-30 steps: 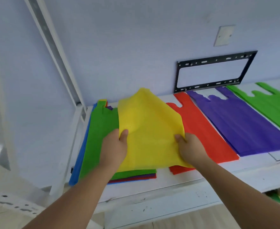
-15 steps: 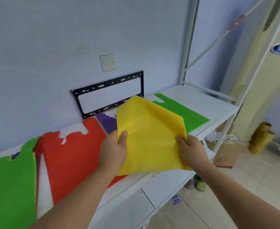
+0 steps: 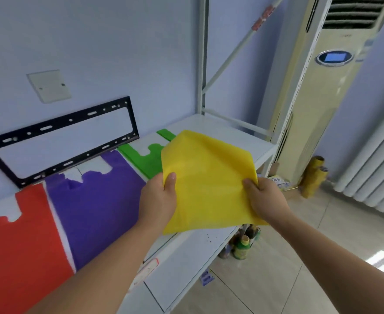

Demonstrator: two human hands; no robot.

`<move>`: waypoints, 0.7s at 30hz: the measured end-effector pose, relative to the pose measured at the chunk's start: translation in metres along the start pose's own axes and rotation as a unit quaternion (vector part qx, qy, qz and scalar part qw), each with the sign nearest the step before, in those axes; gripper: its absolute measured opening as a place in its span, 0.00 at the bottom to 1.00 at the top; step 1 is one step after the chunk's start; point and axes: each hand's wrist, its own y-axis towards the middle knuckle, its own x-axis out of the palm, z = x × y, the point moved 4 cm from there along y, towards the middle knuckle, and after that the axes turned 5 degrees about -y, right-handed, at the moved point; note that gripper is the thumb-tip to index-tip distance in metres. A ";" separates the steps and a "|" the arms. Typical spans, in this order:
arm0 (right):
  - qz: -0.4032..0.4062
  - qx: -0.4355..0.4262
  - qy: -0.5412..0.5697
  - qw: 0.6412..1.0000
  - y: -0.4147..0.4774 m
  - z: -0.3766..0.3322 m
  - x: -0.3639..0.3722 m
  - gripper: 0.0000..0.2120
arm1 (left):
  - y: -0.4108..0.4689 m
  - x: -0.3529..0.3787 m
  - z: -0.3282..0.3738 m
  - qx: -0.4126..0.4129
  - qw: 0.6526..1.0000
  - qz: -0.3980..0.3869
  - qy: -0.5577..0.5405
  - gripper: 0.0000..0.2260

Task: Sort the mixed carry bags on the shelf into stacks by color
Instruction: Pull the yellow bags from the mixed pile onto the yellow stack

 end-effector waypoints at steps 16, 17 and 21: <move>-0.026 -0.043 -0.031 0.998 0.327 -0.079 -0.003 0.20 | 0.277 0.110 0.011 -0.029 0.997 0.066 0.009 0.19; -0.014 -0.057 -0.018 0.998 0.344 -0.087 -0.012 0.19 | 0.291 0.112 0.023 -0.019 0.996 0.084 0.008 0.19; 0.002 -0.104 0.012 0.995 0.399 -0.093 -0.042 0.18 | 0.318 0.136 0.053 -0.006 0.990 0.138 -0.014 0.20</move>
